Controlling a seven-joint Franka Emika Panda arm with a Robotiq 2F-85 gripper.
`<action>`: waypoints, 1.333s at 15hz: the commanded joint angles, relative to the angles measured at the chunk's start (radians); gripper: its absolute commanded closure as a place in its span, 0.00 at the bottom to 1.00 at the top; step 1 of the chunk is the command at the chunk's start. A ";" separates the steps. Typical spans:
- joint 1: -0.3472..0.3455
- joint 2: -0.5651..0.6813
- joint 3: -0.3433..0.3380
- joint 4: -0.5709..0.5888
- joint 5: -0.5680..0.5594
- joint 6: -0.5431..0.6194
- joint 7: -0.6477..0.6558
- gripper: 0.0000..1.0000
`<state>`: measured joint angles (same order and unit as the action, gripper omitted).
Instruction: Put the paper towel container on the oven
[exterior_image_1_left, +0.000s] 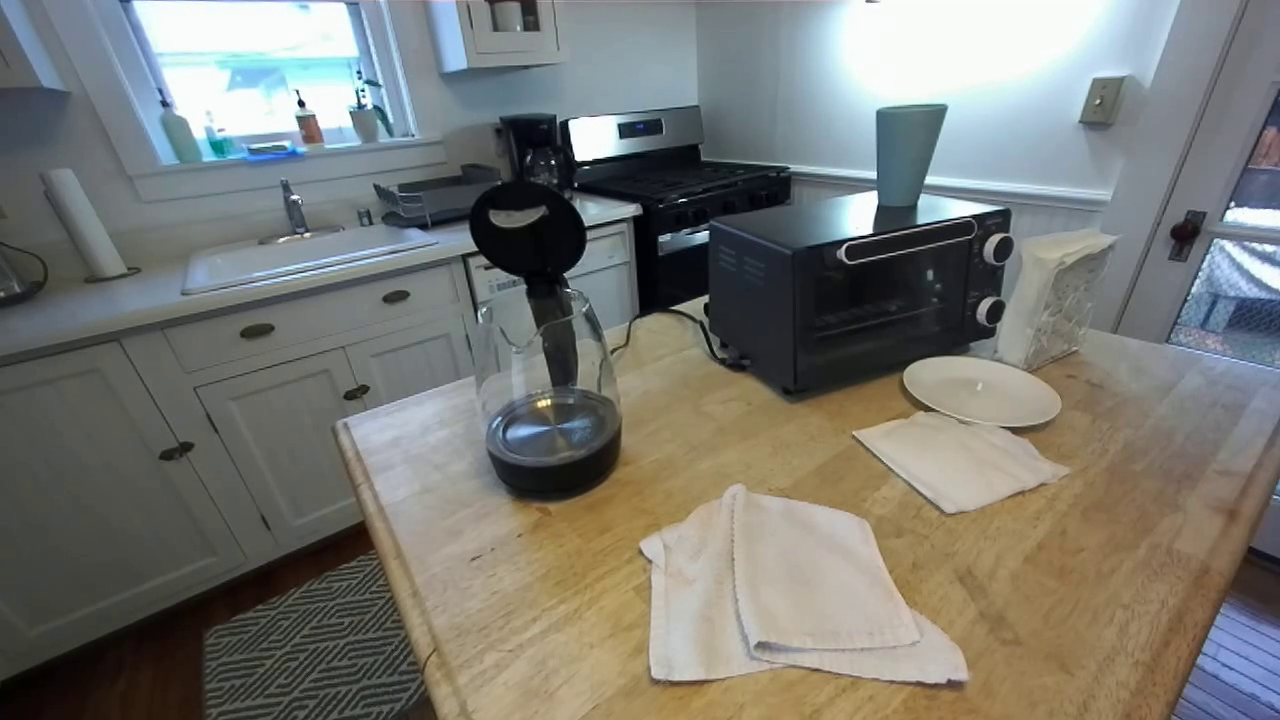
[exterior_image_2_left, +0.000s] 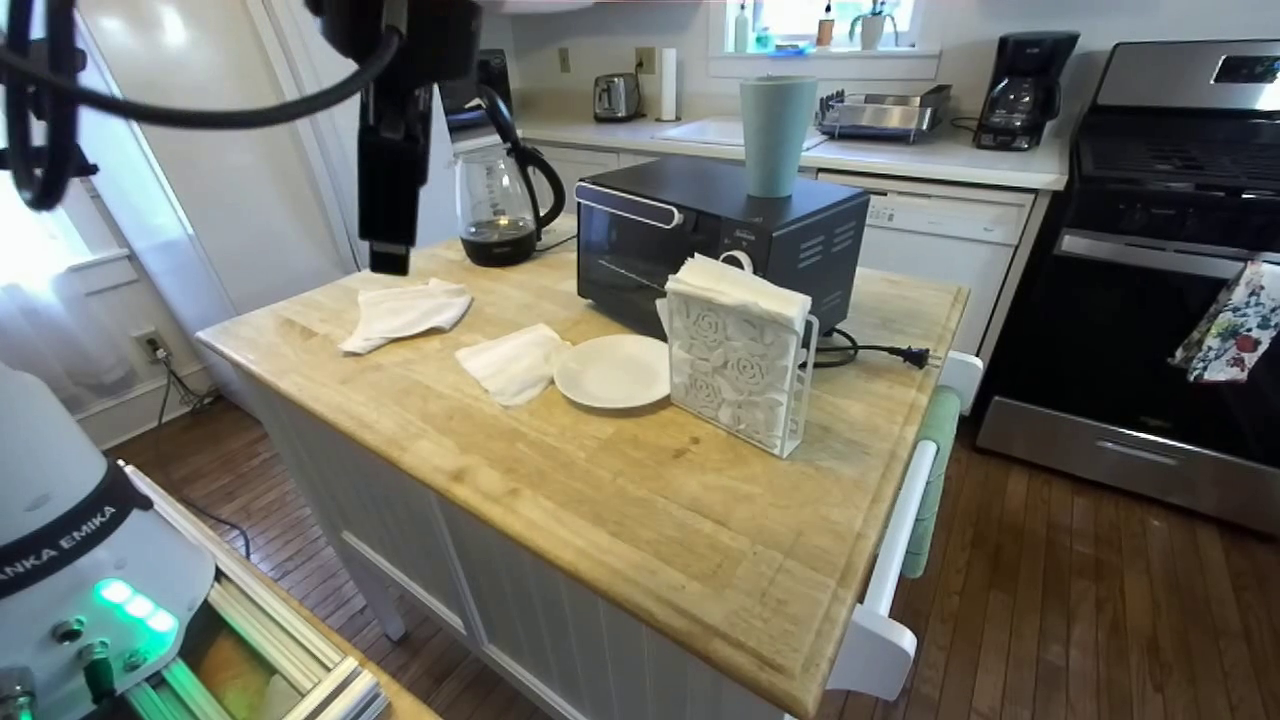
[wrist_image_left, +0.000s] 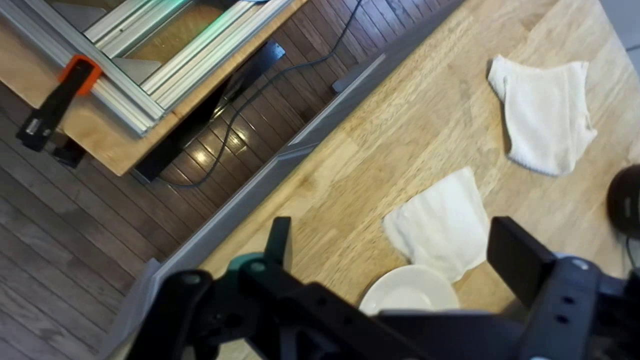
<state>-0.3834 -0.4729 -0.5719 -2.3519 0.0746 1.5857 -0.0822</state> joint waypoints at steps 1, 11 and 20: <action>-0.040 0.049 -0.001 0.031 0.011 -0.002 -0.013 0.00; -0.017 0.227 -0.015 0.174 0.164 0.003 0.056 0.00; -0.080 0.689 -0.026 0.545 0.467 -0.073 0.196 0.00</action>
<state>-0.4153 0.0218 -0.6010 -1.9547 0.4453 1.5995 0.1023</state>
